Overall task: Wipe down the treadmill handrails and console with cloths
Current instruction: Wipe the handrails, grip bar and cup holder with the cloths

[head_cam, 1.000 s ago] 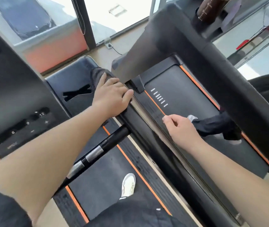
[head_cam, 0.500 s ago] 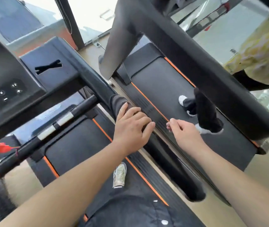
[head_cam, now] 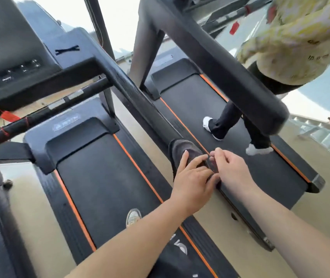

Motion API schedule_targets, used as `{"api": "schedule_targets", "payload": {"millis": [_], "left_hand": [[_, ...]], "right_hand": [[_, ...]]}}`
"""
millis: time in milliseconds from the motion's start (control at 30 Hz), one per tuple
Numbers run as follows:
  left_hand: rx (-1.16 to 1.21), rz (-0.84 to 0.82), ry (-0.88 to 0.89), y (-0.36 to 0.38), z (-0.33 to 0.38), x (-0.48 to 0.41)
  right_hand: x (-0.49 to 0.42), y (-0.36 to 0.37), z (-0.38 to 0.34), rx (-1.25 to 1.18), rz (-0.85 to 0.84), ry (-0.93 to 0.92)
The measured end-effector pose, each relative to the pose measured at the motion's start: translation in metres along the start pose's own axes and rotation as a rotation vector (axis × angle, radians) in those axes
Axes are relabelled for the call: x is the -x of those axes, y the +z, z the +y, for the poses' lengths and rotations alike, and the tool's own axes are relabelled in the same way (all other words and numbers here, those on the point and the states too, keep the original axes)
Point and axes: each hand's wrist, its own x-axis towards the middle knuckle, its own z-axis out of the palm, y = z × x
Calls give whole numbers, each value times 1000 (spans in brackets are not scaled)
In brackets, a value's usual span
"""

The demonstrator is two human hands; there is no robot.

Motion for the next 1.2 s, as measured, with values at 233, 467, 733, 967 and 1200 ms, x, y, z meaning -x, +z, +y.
{"api": "schedule_targets", "payload": {"millis": [233, 467, 733, 967, 1200], "left_hand": [[454, 263, -776, -33, -34, 58], [630, 557, -899, -86, -57, -27], [660, 481, -1134, -37, -39, -76], [518, 314, -779, 20, 30, 7], [762, 379, -1084, 7, 26, 54]], "right_hand": [[24, 4, -2, 32, 52, -82], [38, 14, 1, 97, 52, -79], [66, -9, 17, 95, 32, -82], [57, -7, 34, 60, -20, -30], [61, -4, 44, 44, -40, -30]]}}
